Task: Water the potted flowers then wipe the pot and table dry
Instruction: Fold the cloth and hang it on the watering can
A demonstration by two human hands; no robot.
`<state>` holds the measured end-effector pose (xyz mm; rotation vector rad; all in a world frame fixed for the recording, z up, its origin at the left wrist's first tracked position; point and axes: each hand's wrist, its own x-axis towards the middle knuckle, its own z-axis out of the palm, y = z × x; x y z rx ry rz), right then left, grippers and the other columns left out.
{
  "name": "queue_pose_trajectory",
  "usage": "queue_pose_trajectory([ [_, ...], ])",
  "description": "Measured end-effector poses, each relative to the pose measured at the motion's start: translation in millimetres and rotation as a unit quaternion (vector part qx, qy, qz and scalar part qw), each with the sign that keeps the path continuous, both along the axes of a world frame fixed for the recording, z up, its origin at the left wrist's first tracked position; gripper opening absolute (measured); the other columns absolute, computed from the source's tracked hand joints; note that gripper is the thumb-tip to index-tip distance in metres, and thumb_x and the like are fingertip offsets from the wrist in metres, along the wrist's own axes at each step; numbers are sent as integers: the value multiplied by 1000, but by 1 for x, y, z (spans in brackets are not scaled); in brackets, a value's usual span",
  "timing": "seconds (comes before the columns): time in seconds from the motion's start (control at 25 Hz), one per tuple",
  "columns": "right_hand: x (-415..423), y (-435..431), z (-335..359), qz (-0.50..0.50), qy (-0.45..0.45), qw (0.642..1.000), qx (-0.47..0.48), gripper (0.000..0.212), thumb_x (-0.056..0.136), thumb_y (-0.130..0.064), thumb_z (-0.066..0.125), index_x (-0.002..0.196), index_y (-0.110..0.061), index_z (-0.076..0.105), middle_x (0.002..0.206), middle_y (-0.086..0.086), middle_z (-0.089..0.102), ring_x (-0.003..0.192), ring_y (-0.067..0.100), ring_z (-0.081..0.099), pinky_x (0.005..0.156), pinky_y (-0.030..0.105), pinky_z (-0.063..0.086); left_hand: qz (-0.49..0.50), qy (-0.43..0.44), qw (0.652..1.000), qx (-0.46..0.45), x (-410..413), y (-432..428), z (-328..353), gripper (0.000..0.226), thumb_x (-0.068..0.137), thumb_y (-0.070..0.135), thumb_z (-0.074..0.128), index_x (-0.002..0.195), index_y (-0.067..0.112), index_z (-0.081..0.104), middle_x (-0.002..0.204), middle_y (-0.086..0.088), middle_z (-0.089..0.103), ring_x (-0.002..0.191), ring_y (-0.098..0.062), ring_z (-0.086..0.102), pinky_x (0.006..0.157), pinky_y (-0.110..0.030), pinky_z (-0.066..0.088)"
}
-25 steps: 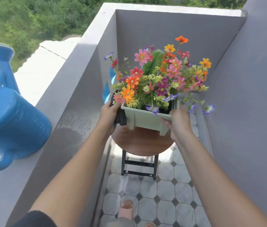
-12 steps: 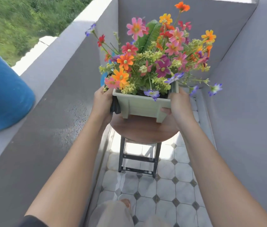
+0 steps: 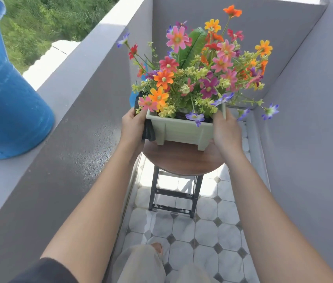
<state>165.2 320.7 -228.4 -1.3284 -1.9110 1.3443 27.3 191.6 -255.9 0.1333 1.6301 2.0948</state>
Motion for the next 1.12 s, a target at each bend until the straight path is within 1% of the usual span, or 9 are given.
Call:
queue_pose_trajectory([
  [0.08, 9, -11, -1, -7, -5, 1000, 27, 44, 89, -51, 29, 125, -35, 49, 135, 5, 50, 127, 28, 42, 95, 34, 34, 25, -18, 1000, 3, 5, -11, -4, 13, 88, 10, 60, 75, 12, 59, 54, 8, 61, 52, -7, 57, 49, -19, 45],
  [0.16, 25, -33, -7, -29, -25, 999, 25, 54, 92, -56, 27, 141, -35, 32, 151, -2, 34, 134, 23, 36, 104, 40, 31, 45, -54, 998, -1, 15, -30, -6, 5, 90, 10, 58, 87, 10, 62, 65, 3, 66, 58, -9, 62, 50, -18, 49],
  [0.28, 47, -85, -17, -25, -103, 994, 3, 65, 89, -56, 29, 144, -21, 30, 147, 6, 40, 131, 27, 41, 105, 42, 36, 63, -109, 992, -27, 32, -65, -1, 25, 92, 19, 56, 110, 3, 59, 86, -12, 65, 71, -18, 63, 51, -19, 51],
  [0.4, 61, -138, 7, 50, -136, 989, 1, 47, 94, -33, 44, 137, -14, 45, 142, 5, 45, 127, 22, 44, 100, 29, 33, 82, -139, 986, -48, 51, -92, 27, 37, 93, 25, 52, 120, 0, 55, 85, -14, 66, 71, -20, 64, 49, -20, 50],
  [0.56, 39, -152, 89, 180, 12, 984, -5, 30, 93, -20, 51, 121, -15, 61, 116, 0, 65, 103, 11, 59, 78, 13, 34, 57, -113, 991, -42, 67, -108, 100, 21, 94, 21, 46, 110, 7, 47, 91, -15, 67, 79, -23, 63, 59, -27, 49],
  [0.68, 15, -142, 159, 260, 103, 956, -88, 33, 93, -30, 55, 122, -15, 57, 113, -3, 63, 98, 5, 59, 78, 13, 43, 21, -36, 999, -19, 69, -112, 162, 19, 97, 23, 46, 106, 8, 53, 95, -13, 62, 87, -24, 57, 66, -30, 45],
  [0.84, -1, -144, 209, 289, 208, 899, -253, 19, 92, -26, 58, 110, -20, 54, 109, 0, 64, 97, 13, 64, 78, 23, 55, -17, 23, 999, -16, 72, -122, 214, 31, 97, 22, 49, 116, 0, 59, 92, -12, 65, 74, -17, 62, 60, -24, 49],
  [0.96, -11, -148, 226, 318, 245, 872, -279, 38, 87, -17, 65, 123, -10, 52, 116, 6, 64, 93, 14, 68, 76, 23, 58, 3, 52, 998, -21, 66, -137, 244, 28, 97, 21, 49, 114, 2, 62, 86, -7, 68, 72, -14, 65, 59, -20, 52],
  [1.12, -32, -157, 235, 375, 231, 867, -233, 60, 76, -10, 77, 127, -17, 46, 125, 9, 54, 111, 24, 61, 83, 29, 56, 27, 111, 992, -57, 56, -156, 268, 25, 96, 27, 51, 96, 11, 70, 70, 3, 72, 64, -10, 67, 56, -19, 51],
])
